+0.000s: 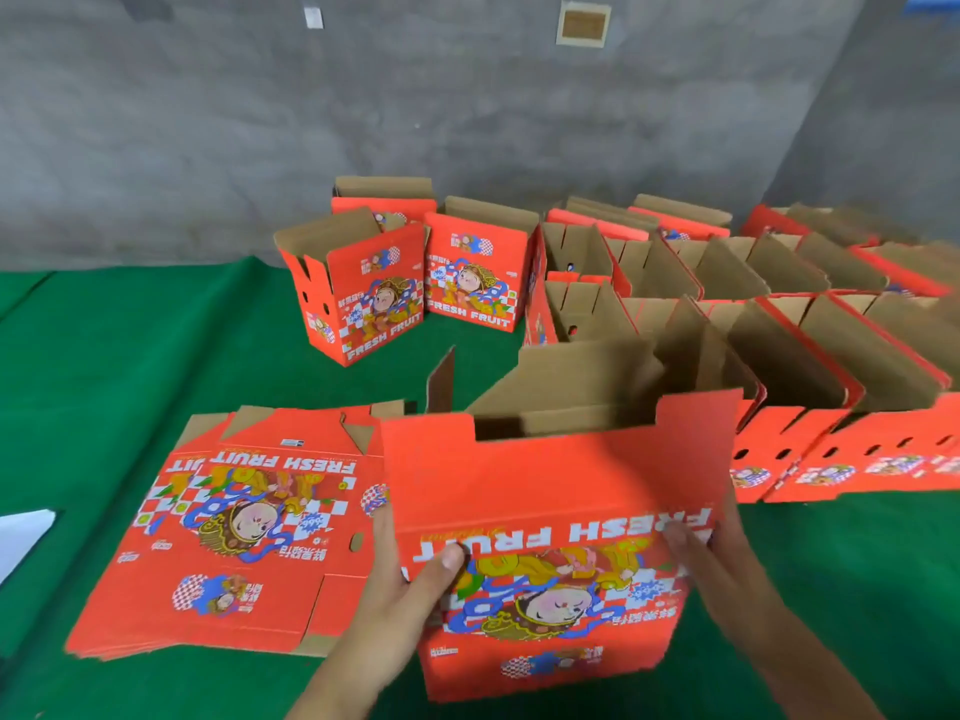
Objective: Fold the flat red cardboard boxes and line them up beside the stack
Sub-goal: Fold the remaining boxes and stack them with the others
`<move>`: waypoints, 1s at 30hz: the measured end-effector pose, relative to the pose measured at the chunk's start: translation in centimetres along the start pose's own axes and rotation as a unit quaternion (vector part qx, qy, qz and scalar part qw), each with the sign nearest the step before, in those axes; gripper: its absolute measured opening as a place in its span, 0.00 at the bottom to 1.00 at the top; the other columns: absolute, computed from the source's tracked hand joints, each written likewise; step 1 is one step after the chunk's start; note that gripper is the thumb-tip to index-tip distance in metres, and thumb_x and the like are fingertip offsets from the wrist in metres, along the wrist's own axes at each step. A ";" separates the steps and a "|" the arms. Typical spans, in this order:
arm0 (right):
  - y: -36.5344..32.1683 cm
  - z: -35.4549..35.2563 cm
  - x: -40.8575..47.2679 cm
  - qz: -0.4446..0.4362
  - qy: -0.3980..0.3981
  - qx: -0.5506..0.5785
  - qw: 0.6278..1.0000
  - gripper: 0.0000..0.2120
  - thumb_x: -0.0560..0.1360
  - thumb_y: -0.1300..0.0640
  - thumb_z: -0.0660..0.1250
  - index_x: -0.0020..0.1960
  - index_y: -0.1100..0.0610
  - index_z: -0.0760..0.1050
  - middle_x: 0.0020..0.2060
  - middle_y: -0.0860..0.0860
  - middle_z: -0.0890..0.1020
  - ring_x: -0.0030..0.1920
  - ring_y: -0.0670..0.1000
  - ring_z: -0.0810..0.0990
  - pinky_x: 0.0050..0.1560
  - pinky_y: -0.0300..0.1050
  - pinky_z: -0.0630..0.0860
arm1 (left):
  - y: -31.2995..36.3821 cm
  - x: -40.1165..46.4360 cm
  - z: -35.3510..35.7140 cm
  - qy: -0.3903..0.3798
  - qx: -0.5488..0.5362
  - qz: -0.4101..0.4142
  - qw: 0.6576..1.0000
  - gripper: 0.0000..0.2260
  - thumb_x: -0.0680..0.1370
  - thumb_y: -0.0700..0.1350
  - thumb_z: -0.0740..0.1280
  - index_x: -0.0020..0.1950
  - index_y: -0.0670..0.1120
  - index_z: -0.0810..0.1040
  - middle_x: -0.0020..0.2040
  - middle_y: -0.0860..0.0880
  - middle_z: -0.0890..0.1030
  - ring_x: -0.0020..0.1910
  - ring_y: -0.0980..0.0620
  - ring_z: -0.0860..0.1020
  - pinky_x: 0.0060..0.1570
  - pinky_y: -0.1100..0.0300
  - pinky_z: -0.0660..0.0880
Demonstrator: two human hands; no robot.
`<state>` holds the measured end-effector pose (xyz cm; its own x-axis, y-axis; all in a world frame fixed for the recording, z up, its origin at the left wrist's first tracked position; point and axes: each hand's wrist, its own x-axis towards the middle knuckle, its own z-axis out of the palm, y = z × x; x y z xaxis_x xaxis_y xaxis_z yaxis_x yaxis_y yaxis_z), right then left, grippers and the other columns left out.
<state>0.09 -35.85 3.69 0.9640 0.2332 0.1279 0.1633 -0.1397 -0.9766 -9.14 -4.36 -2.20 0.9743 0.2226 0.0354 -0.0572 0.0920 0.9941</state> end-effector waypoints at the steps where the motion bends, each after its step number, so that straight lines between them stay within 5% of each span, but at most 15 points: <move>1: 0.5 -0.1 -0.2 -0.012 -0.006 -0.026 1.000 0.39 0.80 0.57 0.69 0.81 0.38 0.51 0.61 0.45 0.81 0.57 0.47 0.82 0.58 0.47 0.81 | 0.1 0.3 0.4 0.008 0.028 0.007 1.000 0.31 0.68 0.69 0.79 0.66 0.79 0.67 0.65 0.40 0.78 0.54 0.43 0.84 0.40 0.57 0.83; 4: 1.5 -0.2 -0.4 -0.005 -0.010 -0.023 1.000 0.44 0.73 0.58 0.71 0.78 0.29 0.52 0.59 0.40 0.81 0.54 0.43 0.82 0.55 0.38 0.80 | -0.3 1.4 1.4 0.033 0.152 0.108 0.982 0.42 0.71 0.68 0.76 0.79 0.69 0.58 0.71 0.61 0.62 0.65 0.44 0.75 0.55 0.41 0.81; 5: 1.6 -0.6 -0.5 -0.005 -0.008 -0.025 1.000 0.43 0.71 0.57 0.71 0.75 0.27 0.56 0.60 0.41 0.81 0.55 0.43 0.82 0.54 0.37 0.80 | -0.4 1.8 1.7 0.042 0.175 0.122 0.976 0.44 0.72 0.68 0.76 0.82 0.65 0.56 0.70 0.65 0.59 0.71 0.48 0.71 0.62 0.43 0.79; 7: 1.8 -1.3 -0.6 -0.023 -0.011 -0.052 0.998 0.42 0.71 0.54 0.73 0.76 0.29 0.57 0.68 0.43 0.76 0.64 0.45 0.80 0.56 0.34 0.78 | -0.3 2.3 1.9 0.061 0.201 0.158 0.965 0.42 0.73 0.68 0.75 0.81 0.62 0.60 0.72 0.65 0.55 0.77 0.56 0.63 0.61 0.59 0.79; 9: 2.3 -2.5 -0.5 -0.077 -0.019 -0.124 0.989 0.44 0.72 0.56 0.73 0.81 0.39 0.56 0.77 0.46 0.63 0.78 0.49 0.65 0.62 0.35 0.76 | -0.4 2.6 2.2 0.082 0.229 0.213 0.946 0.32 0.75 0.68 0.72 0.74 0.59 0.68 0.74 0.60 0.54 0.78 0.66 0.55 0.61 0.77 0.71; 11: 3.3 -3.9 0.1 -0.117 -0.038 -0.176 0.977 0.39 0.73 0.58 0.73 0.80 0.48 0.61 0.81 0.47 0.52 0.82 0.55 0.52 0.70 0.44 0.72 | -0.4 2.5 2.4 0.091 0.259 0.206 0.939 0.24 0.76 0.68 0.70 0.67 0.57 0.72 0.74 0.54 0.55 0.81 0.64 0.50 0.72 0.73 0.63; 13: 4.3 -5.3 0.1 -0.077 -0.068 -0.138 0.985 0.34 0.76 0.53 0.74 0.79 0.49 0.65 0.82 0.44 0.47 0.83 0.55 0.50 0.70 0.54 0.73 | -0.5 2.2 2.5 0.083 0.291 0.188 0.934 0.15 0.77 0.64 0.70 0.59 0.60 0.74 0.74 0.52 0.56 0.83 0.58 0.49 0.77 0.67 0.55; 16: 4.9 -6.4 0.0 -0.050 -0.084 -0.112 0.989 0.34 0.76 0.39 0.71 0.78 0.47 0.66 0.81 0.41 0.51 0.81 0.48 0.59 0.68 0.54 0.76 | -0.1 1.8 2.5 0.062 0.353 0.195 0.913 0.15 0.80 0.64 0.67 0.63 0.61 0.73 0.77 0.49 0.54 0.83 0.56 0.48 0.75 0.72 0.52; 19: 5.0 -6.0 0.1 -0.057 -0.054 -0.173 0.982 0.27 0.79 0.42 0.64 0.76 0.42 0.66 0.76 0.41 0.62 0.73 0.42 0.71 0.67 0.44 0.75 | 0.5 1.6 3.2 0.074 0.403 0.161 0.898 0.20 0.80 0.68 0.62 0.62 0.55 0.72 0.77 0.45 0.54 0.83 0.53 0.48 0.73 0.75 0.52; 22: 4.9 -4.8 0.0 -0.062 0.080 -0.262 0.960 0.09 0.82 0.39 0.57 0.57 0.40 0.71 0.61 0.43 0.71 0.59 0.45 0.74 0.54 0.50 0.71 | 1.0 1.1 4.5 0.124 0.369 0.137 0.911 0.19 0.82 0.70 0.56 0.68 0.62 0.69 0.78 0.49 0.56 0.82 0.51 0.52 0.75 0.71 0.51; 25: 4.1 -3.4 0.6 -0.033 0.162 -0.241 0.956 0.20 0.78 0.34 0.55 0.48 0.49 0.74 0.55 0.48 0.70 0.52 0.49 0.73 0.50 0.49 0.69 | 1.9 1.8 5.5 0.160 0.345 0.168 0.909 0.13 0.86 0.63 0.51 0.67 0.66 0.69 0.73 0.50 0.69 0.76 0.49 0.65 0.77 0.52 0.58; 27: 3.4 -2.9 1.3 -0.029 0.185 -0.218 0.958 0.23 0.76 0.32 0.58 0.38 0.51 0.73 0.49 0.51 0.70 0.49 0.50 0.72 0.46 0.45 0.65 | 2.8 2.5 6.2 0.178 0.286 0.154 0.929 0.13 0.87 0.60 0.53 0.58 0.60 0.76 0.59 0.52 0.78 0.62 0.44 0.75 0.65 0.36 0.70; 30: 2.5 -3.2 2.5 -0.018 0.186 -0.194 0.963 0.24 0.73 0.32 0.61 0.31 0.49 0.64 0.43 0.54 0.69 0.43 0.46 0.70 0.42 0.45 0.63 | 3.7 3.4 6.3 0.153 0.259 0.130 0.945 0.12 0.85 0.57 0.60 0.55 0.56 0.83 0.57 0.55 0.82 0.61 0.48 0.79 0.62 0.38 0.74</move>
<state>3.60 -38.71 2.07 0.9533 -0.1054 0.2832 0.1942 -0.5040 -0.8416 -4.64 -9.35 2.26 0.8295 0.4491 0.3320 -0.0934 -0.4745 0.8753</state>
